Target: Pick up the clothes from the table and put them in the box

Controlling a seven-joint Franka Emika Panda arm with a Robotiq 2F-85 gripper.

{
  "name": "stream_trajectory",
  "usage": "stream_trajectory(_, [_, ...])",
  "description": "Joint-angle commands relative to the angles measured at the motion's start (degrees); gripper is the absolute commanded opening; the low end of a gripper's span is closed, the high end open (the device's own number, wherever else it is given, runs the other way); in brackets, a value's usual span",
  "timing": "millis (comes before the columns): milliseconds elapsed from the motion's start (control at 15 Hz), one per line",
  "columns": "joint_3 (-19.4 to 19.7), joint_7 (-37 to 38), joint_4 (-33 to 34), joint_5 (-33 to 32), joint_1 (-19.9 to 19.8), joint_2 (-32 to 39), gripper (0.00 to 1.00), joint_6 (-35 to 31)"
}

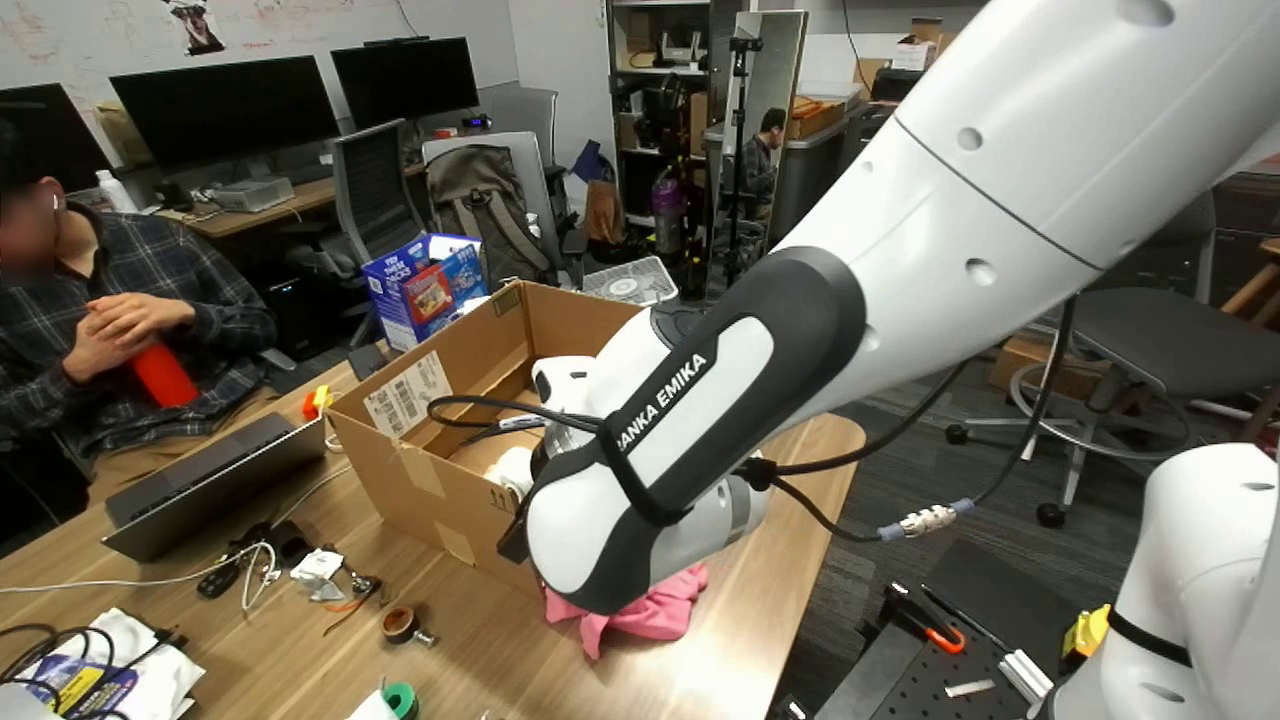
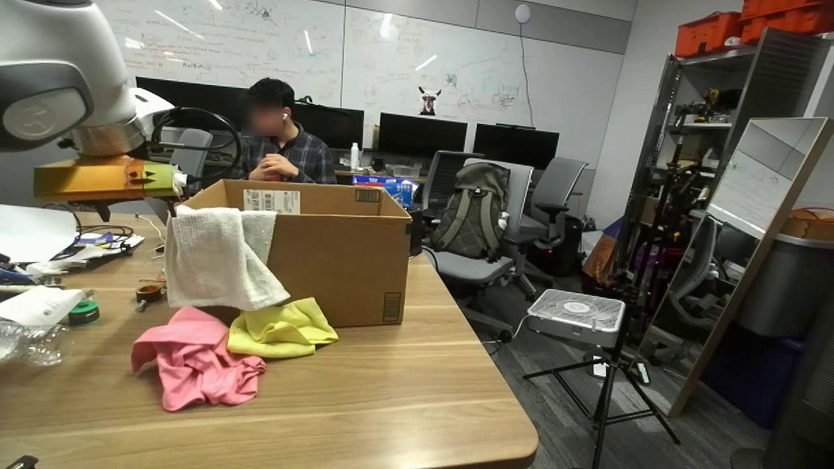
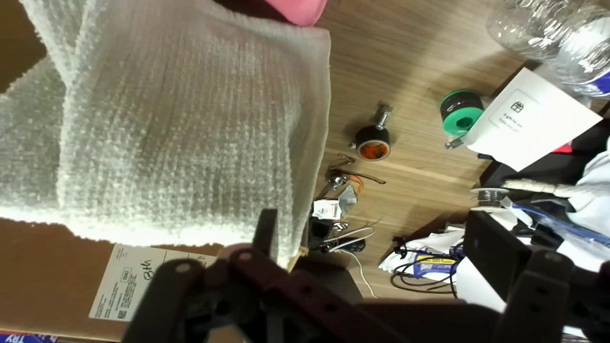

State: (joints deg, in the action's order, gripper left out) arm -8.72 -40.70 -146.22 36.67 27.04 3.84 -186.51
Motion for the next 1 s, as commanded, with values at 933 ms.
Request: stream_trajectory(933, [4.72, 1.29, 1.12, -10.47, -5.69, 7.1, 1.0, -14.03])
